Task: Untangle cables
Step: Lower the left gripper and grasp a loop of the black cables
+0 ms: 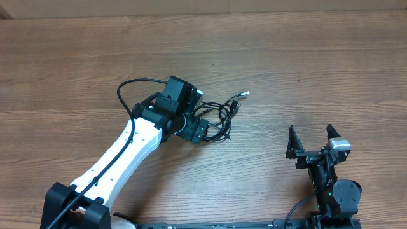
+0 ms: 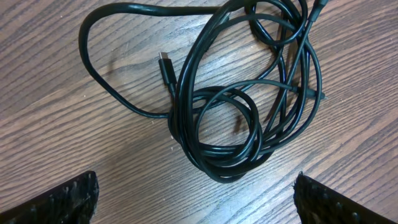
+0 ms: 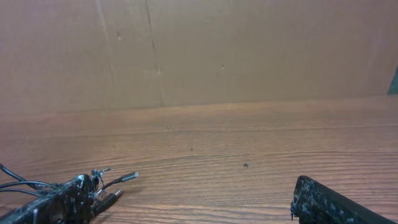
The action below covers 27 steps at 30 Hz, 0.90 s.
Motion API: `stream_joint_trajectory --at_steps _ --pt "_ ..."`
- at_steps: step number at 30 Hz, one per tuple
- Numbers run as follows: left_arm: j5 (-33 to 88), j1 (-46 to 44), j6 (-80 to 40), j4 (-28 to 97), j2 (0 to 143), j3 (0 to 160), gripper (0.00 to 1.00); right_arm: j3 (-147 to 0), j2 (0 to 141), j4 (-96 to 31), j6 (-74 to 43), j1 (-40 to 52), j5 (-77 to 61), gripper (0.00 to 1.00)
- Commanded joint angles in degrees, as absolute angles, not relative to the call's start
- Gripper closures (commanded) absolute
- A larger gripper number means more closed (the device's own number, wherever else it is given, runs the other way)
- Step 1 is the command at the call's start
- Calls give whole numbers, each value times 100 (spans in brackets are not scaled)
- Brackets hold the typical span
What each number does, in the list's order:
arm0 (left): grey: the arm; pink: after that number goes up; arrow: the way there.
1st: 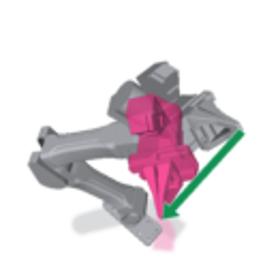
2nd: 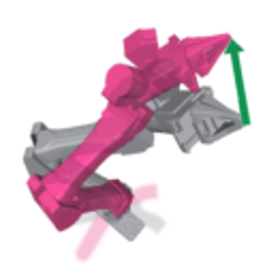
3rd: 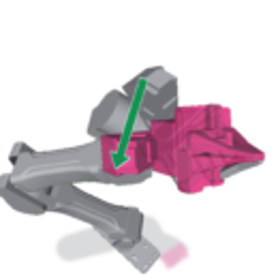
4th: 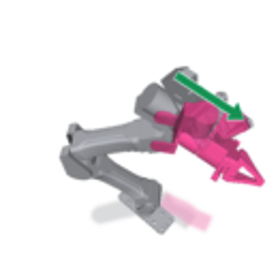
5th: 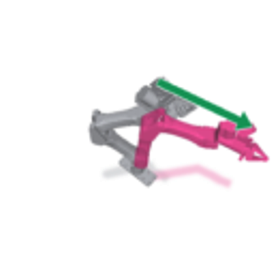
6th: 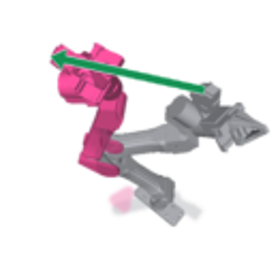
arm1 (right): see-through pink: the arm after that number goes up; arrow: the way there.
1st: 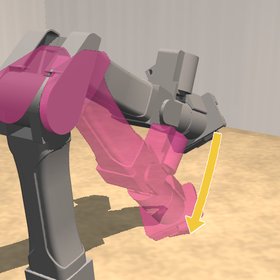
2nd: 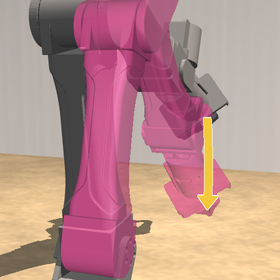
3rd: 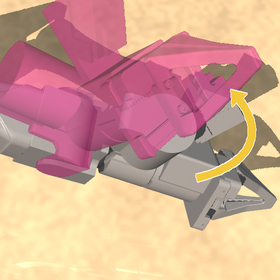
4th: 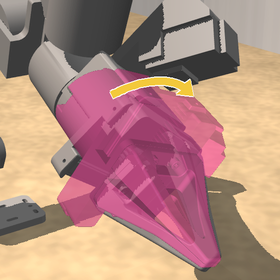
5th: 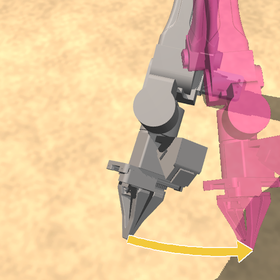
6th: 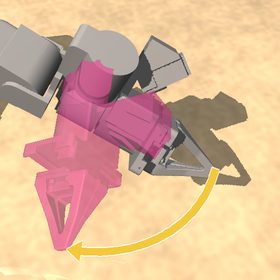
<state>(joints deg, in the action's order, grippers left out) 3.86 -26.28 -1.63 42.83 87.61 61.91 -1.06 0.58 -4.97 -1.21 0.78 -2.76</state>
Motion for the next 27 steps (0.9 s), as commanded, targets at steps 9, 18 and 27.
stream_joint_trajectory --at_steps 9,18,27 --pt "423 -2668 -276 4180 8788 6337 0 -45 16 -464 -78 51 -307 0" --pt "432 -2668 -281 4152 8910 6298 0 -45 16 -464 -78 51 -307 0" --pt "622 -2670 -346 3806 9592 6300 0 -45 16 -464 -78 51 -307 0"
